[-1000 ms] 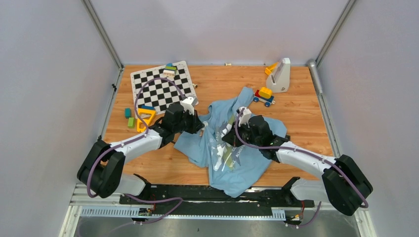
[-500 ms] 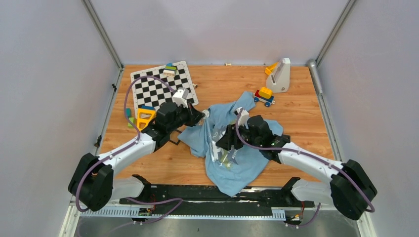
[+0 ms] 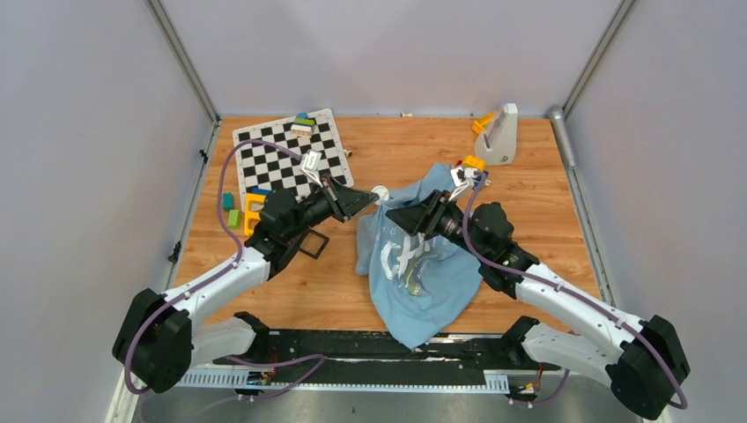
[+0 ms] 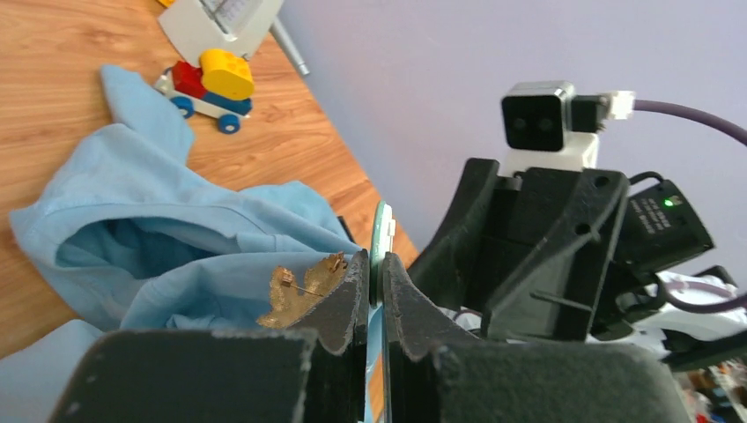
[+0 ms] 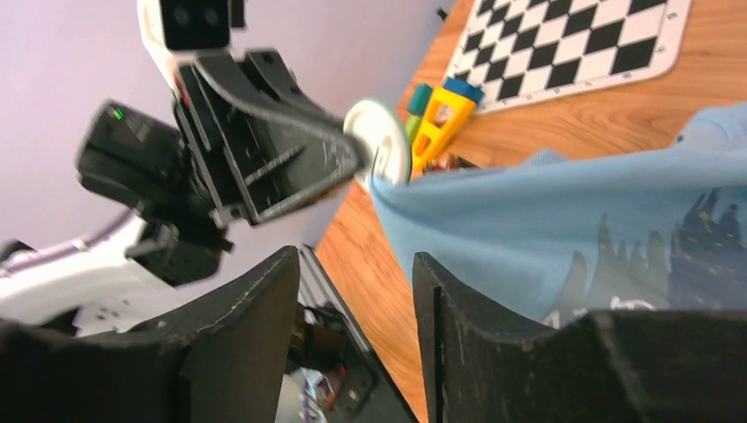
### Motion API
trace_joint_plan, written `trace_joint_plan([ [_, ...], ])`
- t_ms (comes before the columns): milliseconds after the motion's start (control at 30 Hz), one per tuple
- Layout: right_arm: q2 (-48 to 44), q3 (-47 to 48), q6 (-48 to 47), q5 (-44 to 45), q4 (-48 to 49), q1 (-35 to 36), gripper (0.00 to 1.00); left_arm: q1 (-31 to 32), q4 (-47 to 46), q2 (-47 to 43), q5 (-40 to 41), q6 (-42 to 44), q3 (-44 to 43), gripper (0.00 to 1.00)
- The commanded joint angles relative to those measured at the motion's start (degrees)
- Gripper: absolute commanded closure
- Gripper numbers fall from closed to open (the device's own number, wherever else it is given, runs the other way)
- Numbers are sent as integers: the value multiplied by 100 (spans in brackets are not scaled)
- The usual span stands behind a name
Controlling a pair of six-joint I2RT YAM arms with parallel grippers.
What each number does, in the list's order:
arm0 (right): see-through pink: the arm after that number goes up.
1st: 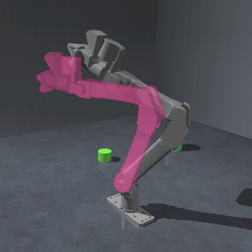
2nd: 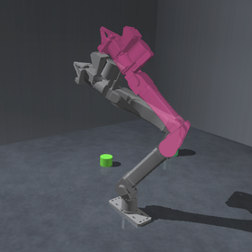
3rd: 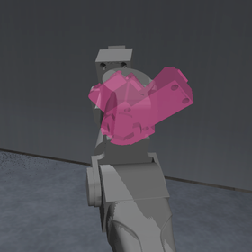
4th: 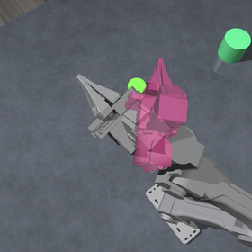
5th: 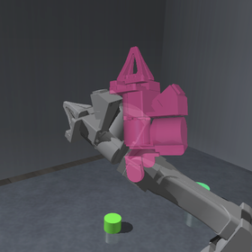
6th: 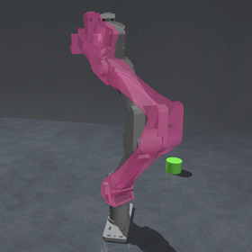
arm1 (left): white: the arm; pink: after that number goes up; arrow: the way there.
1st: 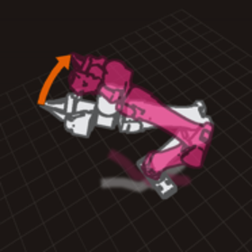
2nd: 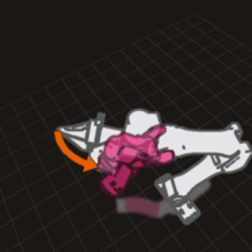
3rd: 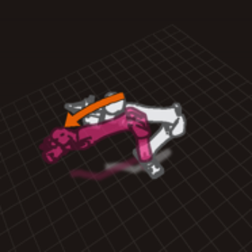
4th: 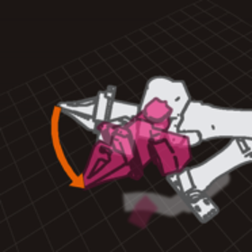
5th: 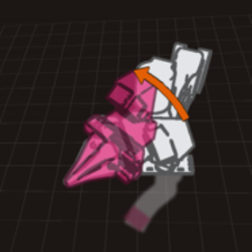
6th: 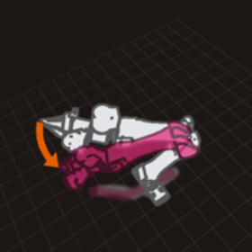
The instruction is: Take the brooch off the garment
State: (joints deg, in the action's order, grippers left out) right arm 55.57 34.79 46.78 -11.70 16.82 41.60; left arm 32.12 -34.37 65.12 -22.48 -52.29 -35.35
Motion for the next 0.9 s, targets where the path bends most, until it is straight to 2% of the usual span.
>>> trace_joint_plan([
  [0, 262, -26, 933, 335, 1354, -13, 52, -13, -970, -221, -223, -672, 93, 100],
  [100, 504, -23, 1162, 345, 1790, -12, 54, -14, -1171, -247, -283, -817, 159, 100],
  [367, 733, 116, 1402, 391, 1780, -12, 62, -13, -1343, -464, -312, -856, 286, 100],
  [533, 746, 63, 1468, 370, 1903, -12, 72, -16, -1359, -539, -398, -859, 306, 100],
  [867, 815, 51, 1478, 25, 2291, -13, 70, -13, -1531, -399, -654, -972, 248, 100],
])
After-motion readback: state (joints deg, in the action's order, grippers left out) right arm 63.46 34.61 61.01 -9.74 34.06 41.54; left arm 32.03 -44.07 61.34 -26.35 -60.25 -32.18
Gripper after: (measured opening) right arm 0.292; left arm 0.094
